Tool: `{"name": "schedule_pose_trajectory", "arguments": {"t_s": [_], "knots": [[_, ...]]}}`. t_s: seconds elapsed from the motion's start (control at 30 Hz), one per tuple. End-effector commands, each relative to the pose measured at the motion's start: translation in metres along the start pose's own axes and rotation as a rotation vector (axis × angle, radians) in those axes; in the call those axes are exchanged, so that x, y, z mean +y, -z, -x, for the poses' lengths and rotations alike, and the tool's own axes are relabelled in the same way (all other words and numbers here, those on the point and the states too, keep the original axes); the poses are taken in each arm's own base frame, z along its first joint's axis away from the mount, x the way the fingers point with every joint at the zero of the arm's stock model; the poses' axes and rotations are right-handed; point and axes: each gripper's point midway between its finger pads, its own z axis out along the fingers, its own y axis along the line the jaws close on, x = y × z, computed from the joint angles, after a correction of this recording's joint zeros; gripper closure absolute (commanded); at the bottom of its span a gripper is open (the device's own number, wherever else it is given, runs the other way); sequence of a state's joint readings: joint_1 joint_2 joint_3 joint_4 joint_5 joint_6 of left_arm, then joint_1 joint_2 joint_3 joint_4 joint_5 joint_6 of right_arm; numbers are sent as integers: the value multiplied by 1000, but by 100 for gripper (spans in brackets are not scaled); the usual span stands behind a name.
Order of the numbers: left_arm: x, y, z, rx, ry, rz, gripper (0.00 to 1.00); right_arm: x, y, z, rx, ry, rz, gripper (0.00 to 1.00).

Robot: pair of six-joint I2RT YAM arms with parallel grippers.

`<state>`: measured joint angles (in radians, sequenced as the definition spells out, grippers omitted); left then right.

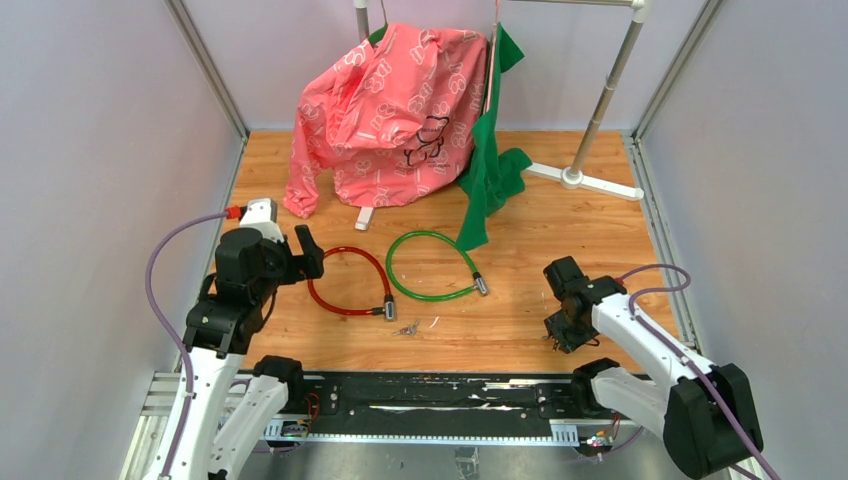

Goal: Unlock with the key

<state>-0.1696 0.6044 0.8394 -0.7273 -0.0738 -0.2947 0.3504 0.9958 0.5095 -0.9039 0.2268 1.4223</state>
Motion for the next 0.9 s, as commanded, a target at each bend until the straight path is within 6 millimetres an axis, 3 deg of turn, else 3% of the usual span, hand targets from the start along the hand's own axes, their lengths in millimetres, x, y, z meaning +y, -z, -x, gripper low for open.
{"name": "schedule_pose_trajectory", "arguments": {"t_s": [0.0, 0.3, 0.53, 0.87], "knots": [[-3, 1, 2, -21, -16, -16, 1, -1, -1, 14, -65, -38, -31, 59], [-4, 1, 2, -23, -17, -22, 1, 3, -3, 21, -99, -27, -36, 60], [-5, 1, 2, -23, -19, -25, 1, 17, 6, 30, -127, -16, 30, 57], [-5, 1, 2, -22, -19, -26, 1, 9, -1, 29, -115, -48, -24, 59]]}}
